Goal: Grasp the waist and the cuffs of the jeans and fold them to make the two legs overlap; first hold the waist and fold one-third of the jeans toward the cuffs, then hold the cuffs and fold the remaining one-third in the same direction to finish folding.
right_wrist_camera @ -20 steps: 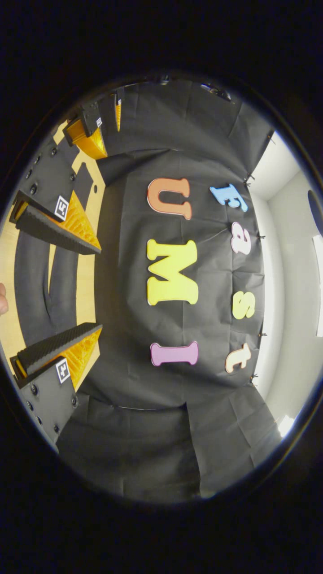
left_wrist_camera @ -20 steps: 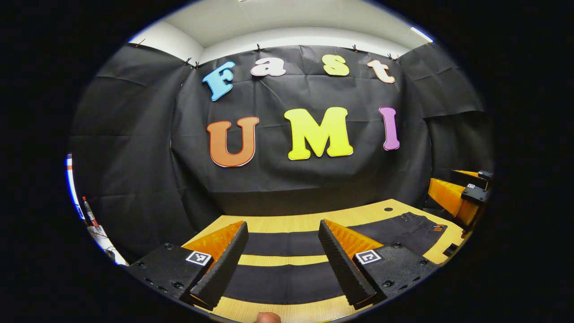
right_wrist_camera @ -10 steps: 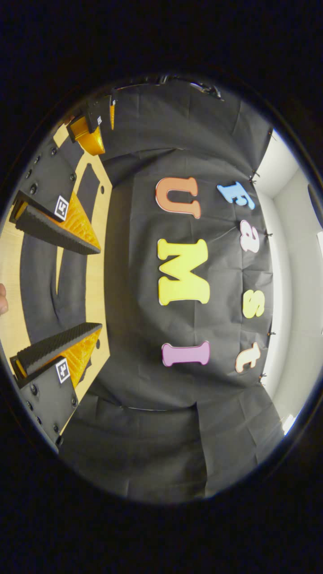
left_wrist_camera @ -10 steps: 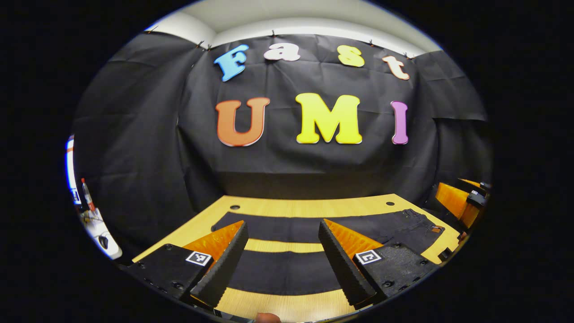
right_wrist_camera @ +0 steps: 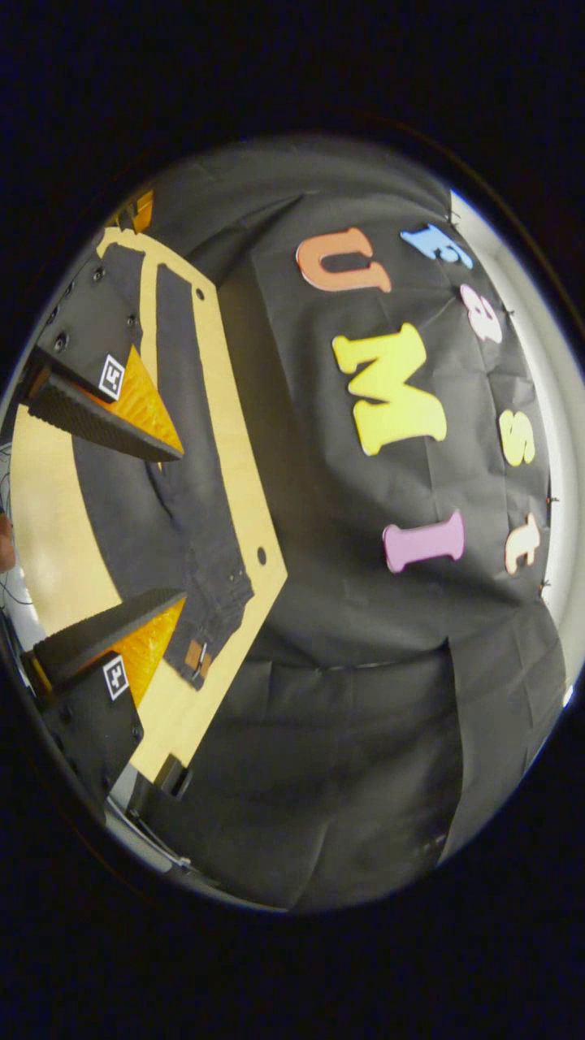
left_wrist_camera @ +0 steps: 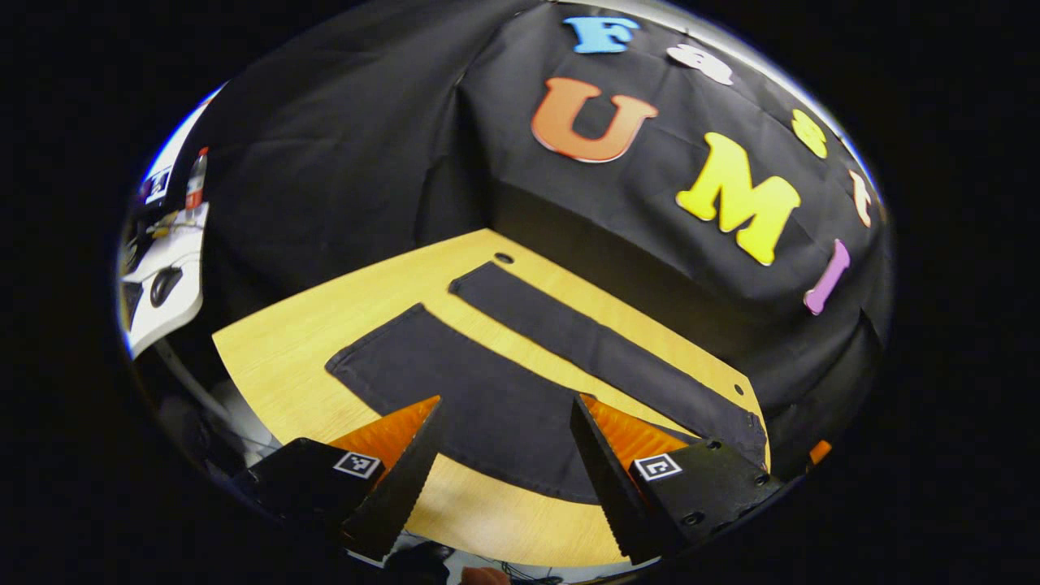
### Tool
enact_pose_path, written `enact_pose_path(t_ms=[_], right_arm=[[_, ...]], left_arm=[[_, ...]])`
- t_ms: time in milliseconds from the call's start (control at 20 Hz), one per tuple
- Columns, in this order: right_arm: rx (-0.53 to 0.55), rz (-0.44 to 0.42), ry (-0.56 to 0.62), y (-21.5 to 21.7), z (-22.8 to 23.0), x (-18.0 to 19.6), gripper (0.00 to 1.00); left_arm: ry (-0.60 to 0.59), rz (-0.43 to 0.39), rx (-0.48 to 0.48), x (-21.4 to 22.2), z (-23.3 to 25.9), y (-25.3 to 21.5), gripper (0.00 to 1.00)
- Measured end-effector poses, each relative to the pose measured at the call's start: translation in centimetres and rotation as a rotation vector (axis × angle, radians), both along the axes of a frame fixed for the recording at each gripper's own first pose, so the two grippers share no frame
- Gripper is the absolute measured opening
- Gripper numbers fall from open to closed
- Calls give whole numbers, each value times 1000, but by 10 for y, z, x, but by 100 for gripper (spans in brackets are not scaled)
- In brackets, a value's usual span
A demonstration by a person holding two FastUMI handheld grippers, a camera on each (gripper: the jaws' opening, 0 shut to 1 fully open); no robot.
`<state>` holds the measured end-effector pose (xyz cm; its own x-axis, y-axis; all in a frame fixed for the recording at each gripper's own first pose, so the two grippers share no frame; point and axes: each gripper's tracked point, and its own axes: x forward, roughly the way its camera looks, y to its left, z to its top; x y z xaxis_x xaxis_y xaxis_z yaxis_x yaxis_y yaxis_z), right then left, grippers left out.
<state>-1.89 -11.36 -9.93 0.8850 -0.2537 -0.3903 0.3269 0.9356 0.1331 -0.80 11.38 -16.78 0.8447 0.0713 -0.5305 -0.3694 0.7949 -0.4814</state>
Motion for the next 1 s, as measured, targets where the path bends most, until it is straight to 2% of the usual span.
enact_pose_path(t_ms=[50,200,250,300,350,400,450,500,650,850,900,950,1000], right_arm=[[-5,-22,7,-10,-2,-3,97],[47,-57,51,-35,-11,0,97],[91,-65,79,-45,-20,4,97],[134,-89,123,-58,-31,9,92],[190,-113,171,-70,-46,17,97],[268,-143,197,-79,-56,23,97],[340,-182,215,-90,-67,27,92],[385,-218,226,-104,-74,29,97],[367,-249,251,-134,-86,29,97],[367,-256,253,-144,-89,35,97],[371,-257,258,-145,-91,37,97],[375,-257,263,-146,-96,39,97],[385,-258,267,-146,-99,42,97]], left_arm=[[27,17,-32,0,-10,8,98],[120,119,-157,-3,-41,34,97],[140,159,-208,-4,-49,41,97],[163,202,-251,-4,-57,49,97],[178,236,-288,-3,-65,55,97],[186,265,-319,-1,-72,59,97],[198,289,-343,1,-76,63,97],[203,314,-365,3,-78,66,97],[219,355,-400,12,-92,74,97],[246,397,-464,22,-107,80,97],[240,398,-464,25,-106,84,84],[237,396,-463,27,-106,85,93],[232,392,-458,32,-109,87,93]])
